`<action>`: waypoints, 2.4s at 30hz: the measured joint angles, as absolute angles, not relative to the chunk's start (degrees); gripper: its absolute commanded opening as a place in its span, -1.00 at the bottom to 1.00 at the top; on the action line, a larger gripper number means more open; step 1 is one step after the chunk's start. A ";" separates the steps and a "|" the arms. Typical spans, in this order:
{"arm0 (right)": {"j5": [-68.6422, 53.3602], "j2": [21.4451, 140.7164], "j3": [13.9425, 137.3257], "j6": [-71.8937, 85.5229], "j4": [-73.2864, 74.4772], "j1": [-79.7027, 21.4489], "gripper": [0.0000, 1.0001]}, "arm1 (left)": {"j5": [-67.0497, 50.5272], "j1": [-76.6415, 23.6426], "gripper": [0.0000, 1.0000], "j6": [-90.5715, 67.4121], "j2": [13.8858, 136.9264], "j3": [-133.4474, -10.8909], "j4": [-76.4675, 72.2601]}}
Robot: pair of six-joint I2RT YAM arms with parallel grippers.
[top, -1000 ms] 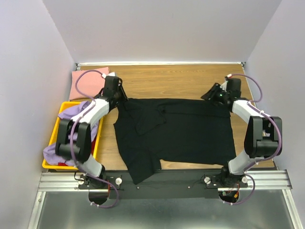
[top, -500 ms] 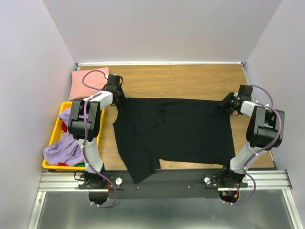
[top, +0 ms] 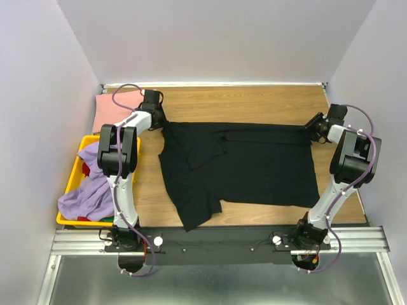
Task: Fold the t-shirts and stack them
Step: Fold the tshirt
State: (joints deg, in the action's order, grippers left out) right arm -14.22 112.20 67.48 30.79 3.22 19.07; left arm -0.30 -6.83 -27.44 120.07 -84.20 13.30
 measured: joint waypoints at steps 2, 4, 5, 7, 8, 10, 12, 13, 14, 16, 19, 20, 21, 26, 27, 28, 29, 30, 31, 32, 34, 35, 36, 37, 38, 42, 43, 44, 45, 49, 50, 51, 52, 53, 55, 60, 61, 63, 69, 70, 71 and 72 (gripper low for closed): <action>-13.65 113.82 69.45 30.04 2.87 19.27 -0.07 | 0.40 -6.50 -0.49 -27.03 121.32 -85.84 14.09; -13.10 115.59 72.18 29.04 2.74 19.64 -0.04 | 1.10 -6.02 -0.30 -26.52 122.41 -87.83 14.79; -13.10 116.42 73.28 28.56 2.70 19.88 -0.03 | 1.30 -5.69 -0.24 -26.22 122.83 -88.92 15.38; -13.15 117.08 74.39 27.79 2.76 20.12 0.00 | 1.58 -5.56 -0.04 -25.89 122.98 -89.95 16.03; -13.23 117.14 74.54 27.49 2.85 20.14 0.02 | 1.78 -5.48 0.04 -25.67 122.69 -90.13 16.01; -13.82 117.12 74.59 27.03 2.92 20.21 0.04 | 2.13 -5.45 0.23 -25.69 121.84 -89.86 16.08; -14.44 116.99 74.59 26.76 3.07 20.21 0.09 | 2.42 -5.69 0.29 -25.82 119.37 -88.38 16.03; -14.52 116.57 74.37 26.48 3.38 20.21 0.14 | 2.42 -5.80 0.31 -25.74 118.19 -87.59 16.10; -14.59 115.92 73.89 26.28 3.75 20.18 0.16 | 2.50 -6.07 0.32 -25.78 116.49 -86.65 15.94; -14.57 113.47 72.12 25.89 4.73 19.90 0.30 | 2.55 -6.66 0.32 -25.93 112.14 -84.47 16.21; -14.33 108.03 69.17 25.26 6.48 19.42 0.34 | 2.74 -8.05 0.33 -26.17 105.01 -80.47 15.14; -13.93 105.67 67.92 25.21 6.61 19.18 0.35 | 3.03 -8.95 0.33 -26.26 101.71 -77.93 14.85; -13.50 102.48 66.35 24.99 7.16 18.76 0.35 | 3.29 -10.15 0.33 -26.39 98.70 -75.55 14.79; -10.61 89.49 59.75 23.86 9.58 15.33 0.34 | 4.67 -18.48 0.33 -27.46 87.44 -64.51 14.98; -10.31 88.09 58.46 23.66 9.74 14.52 0.34 | 4.69 -20.05 0.29 -27.75 86.32 -62.98 15.18; -10.02 87.00 57.12 23.49 10.37 13.72 0.33 | 4.69 -21.45 0.26 -28.05 85.56 -61.78 15.49; -9.93 86.46 56.51 23.46 10.55 13.10 0.32 | 4.69 -22.61 0.23 -28.56 85.08 -60.53 15.70; -9.91 86.02 55.31 23.42 11.07 11.97 0.32 | 4.71 -23.46 0.20 -28.84 84.86 -59.57 15.86; -9.93 86.02 54.63 23.44 11.53 11.18 0.32 | 4.69 -23.68 0.15 -29.10 84.88 -59.11 16.05; -9.96 86.04 54.15 23.46 11.81 10.74 0.32 | 4.73 -23.70 0.14 -29.47 85.23 -58.92 16.19; -9.96 86.02 52.90 23.55 12.58 9.15 0.32 | 4.73 -23.77 0.05 -29.91 86.02 -59.11 15.84; -9.93 86.02 52.12 23.57 12.84 8.03 0.32 | 4.71 -23.75 0.01 -30.15 87.05 -59.61 15.62; -9.93 86.02 51.46 23.64 12.99 7.07 0.32 | 4.71 -23.75 -0.05 -30.26 88.07 -60.25 15.51; -9.93 86.00 50.78 23.73 13.08 5.96 0.32 | 4.69 -23.77 -0.07 -30.35 89.58 -61.17 15.40; -9.93 85.95 50.19 23.77 13.15 5.26 0.32 | 4.67 -23.99 -0.10 -30.20 91.70 -62.89 15.42; -9.96 85.93 48.12 23.88 13.41 2.59 0.32 | 4.73 -24.51 -0.12 -29.47 101.21 -70.91 14.87; -9.93 85.91 47.59 23.86 13.41 2.46 0.32 | 4.73 -24.56 -0.13 -29.04 103.11 -72.66 14.76; -9.87 85.91 47.24 23.86 13.41 2.46 0.32 | 4.78 -24.64 -0.13 -28.75 105.19 -74.48 14.68; -9.78 85.91 46.89 23.83 13.41 2.46 0.32 | 4.93 -24.75 -0.14 -28.34 107.44 -76.66 15.14; -8.84 85.91 46.24 23.46 13.65 2.46 0.38 | 5.91 -24.49 -0.16 -27.16 116.03 -85.45 15.90; -8.62 85.91 46.26 23.35 13.65 2.46 0.38 | 6.04 -24.27 -0.16 -26.98 117.75 -87.05 16.27; -8.56 85.93 46.28 23.24 13.65 2.46 0.38 | 6.13 -24.16 -0.16 -26.89 118.96 -87.88 16.38; -8.45 85.97 46.33 23.11 13.72 2.46 0.37 | 6.35 -23.92 -0.16 -26.72 120.75 -89.32 16.47; -8.34 86.06 46.46 22.94 13.76 2.46 0.38 | 6.55 -23.66 -0.16 -26.52 122.02 -90.19 16.67; -8.25 86.21 46.70 22.79 13.78 2.46 0.38 | 7.03 -22.87 -0.20 -26.20 124.46 -91.72 17.50; -7.75 86.70 47.57 22.22 13.82 2.46 0.39 | 6.85 -20.53 -0.25 -25.39 127.09 -95.98 18.72; -7.66 86.74 47.64 22.15 13.85 2.46 0.40 | 6.85 -20.08 -0.25 -25.28 127.42 -96.51 18.85; -7.38 86.74 47.66 21.96 13.87 2.46 0.42 | 6.83 -19.22 -0.24 -25.15 128.42 -98.63 20.23; -5.87 86.70 47.72 21.50 14.79 2.46 0.44 | 7.09 -16.32 -0.02 -24.43 131.28 -104.22 23.44; -5.63 86.67 47.72 21.41 15.03 2.46 0.44 | 7.11 -15.68 0.02 -24.25 131.28 -104.38 23.73; -5.52 86.59 47.72 21.37 15.22 2.46 0.44 | 7.18 -14.85 0.11 -24.08 131.28 -104.66 23.92; -5.41 86.52 47.72 21.34 15.40 2.46 0.44 | 7.22 -13.89 0.17 -23.77 131.28 -105.12 24.34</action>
